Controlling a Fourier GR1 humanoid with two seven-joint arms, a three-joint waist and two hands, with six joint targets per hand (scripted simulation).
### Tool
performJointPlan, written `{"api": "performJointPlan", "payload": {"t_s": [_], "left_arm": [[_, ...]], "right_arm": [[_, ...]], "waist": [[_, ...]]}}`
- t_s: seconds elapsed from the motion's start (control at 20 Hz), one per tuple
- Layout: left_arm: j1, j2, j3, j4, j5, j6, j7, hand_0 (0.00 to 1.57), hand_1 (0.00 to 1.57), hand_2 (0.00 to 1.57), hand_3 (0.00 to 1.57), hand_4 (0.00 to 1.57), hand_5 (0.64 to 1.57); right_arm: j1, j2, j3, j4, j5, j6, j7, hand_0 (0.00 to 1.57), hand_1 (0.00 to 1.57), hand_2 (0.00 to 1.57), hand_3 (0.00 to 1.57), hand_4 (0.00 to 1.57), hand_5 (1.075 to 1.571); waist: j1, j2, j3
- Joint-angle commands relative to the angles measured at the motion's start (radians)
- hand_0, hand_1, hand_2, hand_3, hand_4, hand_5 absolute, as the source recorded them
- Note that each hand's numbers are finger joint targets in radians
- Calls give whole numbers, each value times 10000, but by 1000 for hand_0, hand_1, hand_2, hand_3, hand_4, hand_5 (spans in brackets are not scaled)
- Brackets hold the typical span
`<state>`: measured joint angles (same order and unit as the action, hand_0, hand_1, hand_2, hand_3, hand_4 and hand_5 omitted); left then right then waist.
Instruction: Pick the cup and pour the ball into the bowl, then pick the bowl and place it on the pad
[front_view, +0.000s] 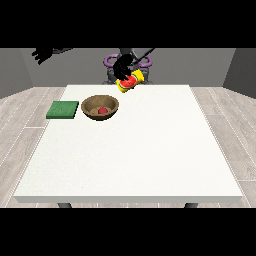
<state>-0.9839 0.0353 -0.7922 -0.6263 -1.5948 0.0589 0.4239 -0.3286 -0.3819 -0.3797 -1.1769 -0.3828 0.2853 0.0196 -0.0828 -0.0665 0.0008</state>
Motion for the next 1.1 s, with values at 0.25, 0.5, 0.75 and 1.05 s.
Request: {"api": "performJointPlan", "payload": {"t_s": [0.25,0.5,0.75,1.05], "left_arm": [[29,145,361,-208,-1054,-587,-599,1513,1513,1571,1571,1286,1489],[848,433,1223,-1239,-342,944,-423,1532,1532,1571,1571,1252,1515],[1841,547,3349,-2545,2247,2472,-1035,276,276,1488,1571,901,1570],[3942,-164,4826,-3140,5352,3690,-2364,701,701,1571,1229,1134,1559]], "right_arm": [[43,260,331,-361,44,-261,298,0,0,0,305,497,1569],[392,-38,-88,47,148,-150,-368,0,0,0,310,524,1569],[616,-21,-338,120,142,-684,-89,0,0,0,319,525,1569],[402,340,-143,-395,191,-1113,16,0,0,0,0,552,1566]], "waist": [[-19,60,-10],[834,356,-11],[1937,-155,-32],[2263,586,-82]]}}
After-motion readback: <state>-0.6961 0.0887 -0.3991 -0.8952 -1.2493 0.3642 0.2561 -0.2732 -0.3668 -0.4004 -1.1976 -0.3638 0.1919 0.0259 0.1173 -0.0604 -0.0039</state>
